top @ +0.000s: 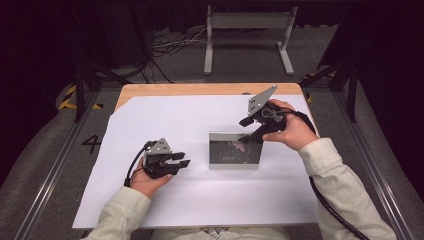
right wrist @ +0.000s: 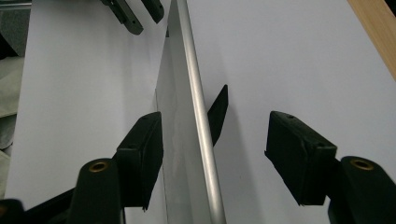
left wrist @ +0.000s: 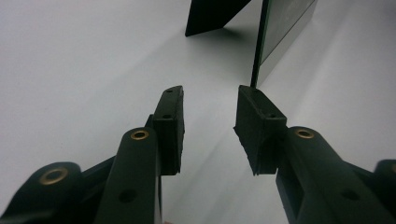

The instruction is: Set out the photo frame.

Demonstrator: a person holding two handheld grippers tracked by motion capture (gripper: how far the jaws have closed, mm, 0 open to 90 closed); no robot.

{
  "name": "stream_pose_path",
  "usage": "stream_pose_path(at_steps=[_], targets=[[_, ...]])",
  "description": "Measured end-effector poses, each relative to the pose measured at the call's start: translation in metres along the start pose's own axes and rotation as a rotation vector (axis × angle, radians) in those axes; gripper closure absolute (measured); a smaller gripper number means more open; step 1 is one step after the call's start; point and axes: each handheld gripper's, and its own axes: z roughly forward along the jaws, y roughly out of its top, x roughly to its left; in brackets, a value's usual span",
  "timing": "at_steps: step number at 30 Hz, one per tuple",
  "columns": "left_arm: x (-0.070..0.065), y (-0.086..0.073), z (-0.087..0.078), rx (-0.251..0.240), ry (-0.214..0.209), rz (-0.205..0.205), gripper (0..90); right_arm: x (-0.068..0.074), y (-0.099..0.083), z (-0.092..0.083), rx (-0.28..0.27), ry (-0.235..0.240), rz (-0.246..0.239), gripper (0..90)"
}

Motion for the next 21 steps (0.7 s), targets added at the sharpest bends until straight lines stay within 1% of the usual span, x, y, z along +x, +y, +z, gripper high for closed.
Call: stream_pose_path(at_steps=[3, 9, 12, 13, 14, 16, 17, 20, 21], targets=[[0.0, 0.0, 0.0, -0.002, -0.005, -0.004, 62.5, 0.001, -0.003, -0.005, -0.007, -0.008, 0.008, 36.7], [0.001, 0.0, -0.001, -0.002, 0.0, -0.014, 60.6, 0.004, -0.012, -0.022, -0.038, -0.045, 0.032, 36.9], [0.001, 0.001, -0.002, -0.007, -0.001, -0.01, 60.5, 0.006, -0.016, -0.03, -0.051, -0.06, 0.042, 36.5], [0.001, 0.001, -0.002, -0.006, -0.001, -0.01, 60.4, 0.007, -0.018, -0.034, -0.054, -0.069, 0.046, 36.2], [0.001, 0.0, -0.002, -0.005, -0.001, -0.01, 60.4, 0.008, -0.022, -0.04, -0.063, -0.082, 0.06, 35.8], [0.002, 0.0, -0.001, -0.003, -0.003, -0.007, 60.3, 0.009, -0.024, -0.042, -0.065, -0.089, 0.066, 35.8], [0.002, 0.0, -0.001, -0.003, -0.002, -0.007, 60.3, 0.009, -0.027, -0.046, -0.067, -0.102, 0.072, 35.8], [0.002, 0.0, -0.001, -0.004, 0.002, -0.008, 60.3, 0.01, -0.038, -0.059, -0.094, -0.132, 0.098, 35.8], [0.002, 0.0, 0.0, -0.005, 0.002, -0.011, 60.3, 0.01, -0.041, -0.061, -0.095, -0.138, 0.104, 35.8]])
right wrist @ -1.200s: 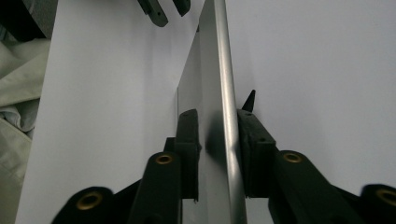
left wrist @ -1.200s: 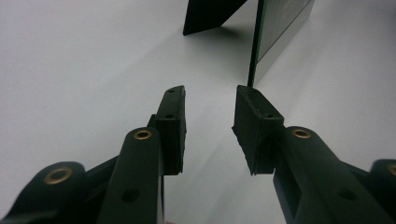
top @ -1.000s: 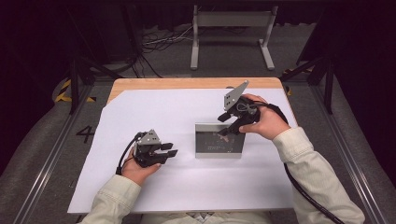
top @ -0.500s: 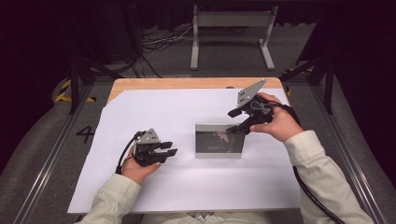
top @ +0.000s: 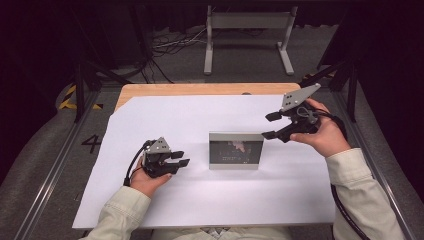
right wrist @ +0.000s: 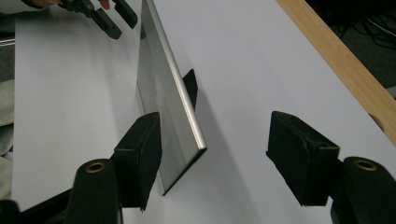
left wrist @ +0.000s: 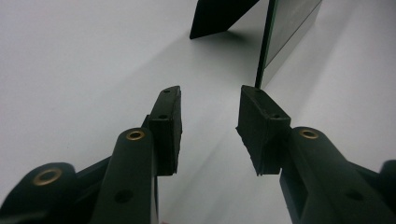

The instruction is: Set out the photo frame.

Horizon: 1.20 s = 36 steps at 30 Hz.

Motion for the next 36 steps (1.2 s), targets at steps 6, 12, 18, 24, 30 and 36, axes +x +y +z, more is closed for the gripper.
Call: stream_pose_path(at_steps=[6, 12, 18, 24, 30, 36], targets=[[0.0, 0.0, 0.001, 0.0, 0.004, 0.003, 60.3, -0.004, -0.016, -0.018, -0.014, -0.035, 0.039, 35.8], [0.001, 0.0, 0.002, 0.005, 0.008, -0.002, 60.2, -0.006, -0.028, -0.026, -0.021, -0.056, 0.061, 35.2], [0.002, 0.0, 0.001, 0.0, 0.012, -0.008, 60.1, -0.007, -0.043, -0.028, -0.035, -0.069, 0.103, 34.4], [0.003, 0.0, 0.0, 0.001, 0.02, -0.006, 60.2, -0.008, -0.057, -0.023, -0.046, -0.068, 0.135, 33.8], [0.003, 0.0, 0.0, -0.001, 0.02, -0.006, 60.2, -0.008, -0.075, -0.014, -0.055, -0.057, 0.172, 32.9], [0.003, 0.0, 0.0, -0.003, 0.019, -0.004, 60.2, -0.007, -0.085, -0.009, -0.052, -0.057, 0.194, 31.9]])
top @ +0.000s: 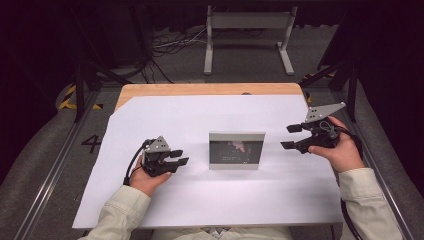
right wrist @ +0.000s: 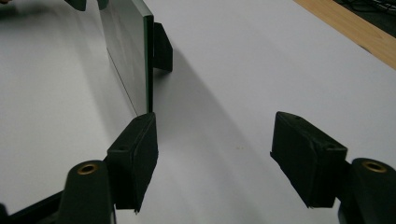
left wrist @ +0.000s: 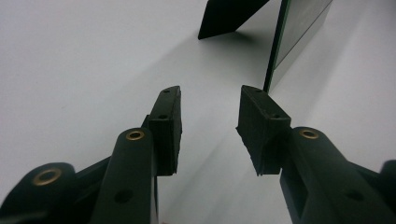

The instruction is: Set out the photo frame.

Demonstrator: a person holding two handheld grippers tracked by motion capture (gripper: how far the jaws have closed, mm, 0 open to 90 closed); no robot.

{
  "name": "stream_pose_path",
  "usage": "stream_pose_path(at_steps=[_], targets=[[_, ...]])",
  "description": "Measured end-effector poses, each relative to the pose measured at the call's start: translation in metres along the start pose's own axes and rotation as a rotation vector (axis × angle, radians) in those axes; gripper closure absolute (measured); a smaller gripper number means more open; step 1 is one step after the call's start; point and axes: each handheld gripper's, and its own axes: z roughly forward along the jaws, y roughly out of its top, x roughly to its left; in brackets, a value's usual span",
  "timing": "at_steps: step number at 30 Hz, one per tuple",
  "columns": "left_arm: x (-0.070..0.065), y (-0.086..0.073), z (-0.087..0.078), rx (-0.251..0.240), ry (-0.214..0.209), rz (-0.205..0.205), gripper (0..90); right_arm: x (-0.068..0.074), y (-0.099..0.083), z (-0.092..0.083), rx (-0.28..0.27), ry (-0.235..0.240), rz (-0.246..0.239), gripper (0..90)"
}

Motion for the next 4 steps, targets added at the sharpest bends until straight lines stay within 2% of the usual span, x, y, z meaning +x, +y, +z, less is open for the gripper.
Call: stream_pose_path(at_steps=[2, 4], targets=[[-0.0002, 0.0, -0.0007, -0.005, 0.008, 0.0, 60.2, 0.0003, -0.003, 0.0006, -0.007, 0.001, 0.007, 31.2], [-0.0006, 0.0003, -0.0027, -0.023, 0.021, 0.003, 60.8, 0.0, -0.0064, 0.0005, -0.037, 0.012, 0.019, 31.1]])
